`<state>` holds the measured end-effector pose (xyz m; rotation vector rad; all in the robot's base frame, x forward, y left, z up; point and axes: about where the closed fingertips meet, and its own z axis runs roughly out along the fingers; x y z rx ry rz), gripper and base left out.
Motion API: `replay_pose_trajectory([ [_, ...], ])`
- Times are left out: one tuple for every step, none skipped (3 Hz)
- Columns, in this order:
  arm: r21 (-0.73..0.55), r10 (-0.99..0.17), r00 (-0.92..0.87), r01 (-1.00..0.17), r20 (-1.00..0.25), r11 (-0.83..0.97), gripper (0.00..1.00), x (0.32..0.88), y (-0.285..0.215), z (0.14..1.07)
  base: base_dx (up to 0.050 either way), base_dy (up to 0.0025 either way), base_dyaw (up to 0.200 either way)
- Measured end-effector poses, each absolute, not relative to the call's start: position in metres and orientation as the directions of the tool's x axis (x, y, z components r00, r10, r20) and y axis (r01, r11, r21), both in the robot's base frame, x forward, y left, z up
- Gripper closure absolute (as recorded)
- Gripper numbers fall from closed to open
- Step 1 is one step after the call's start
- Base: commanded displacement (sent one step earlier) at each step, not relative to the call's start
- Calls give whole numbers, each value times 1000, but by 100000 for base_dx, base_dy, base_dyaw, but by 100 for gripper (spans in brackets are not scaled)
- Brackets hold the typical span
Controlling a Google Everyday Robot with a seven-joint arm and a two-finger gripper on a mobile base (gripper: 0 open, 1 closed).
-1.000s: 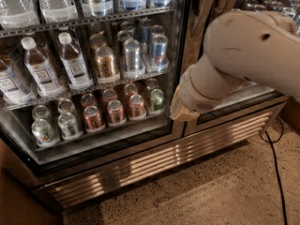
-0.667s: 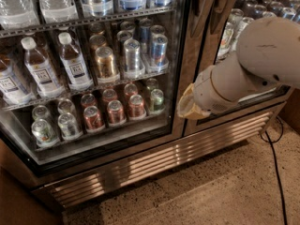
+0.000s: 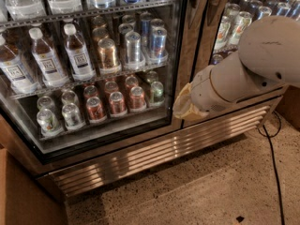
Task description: Close left fridge door
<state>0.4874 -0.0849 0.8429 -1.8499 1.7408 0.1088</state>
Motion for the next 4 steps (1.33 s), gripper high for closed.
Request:
replay_pose_trajectory([
  [-357,-885,141,-934,-443,30,100,487,-85,843,-5001,3,-26],
  [-357,-885,141,-934,-443,30,100,487,-85,843,-4952,1,-9],
  [-357,-885,141,-934,-443,30,100,487,-85,843,-4951,1,-4],
  [-357,-885,141,-934,-443,30,100,487,-85,843,0,0,0],
])
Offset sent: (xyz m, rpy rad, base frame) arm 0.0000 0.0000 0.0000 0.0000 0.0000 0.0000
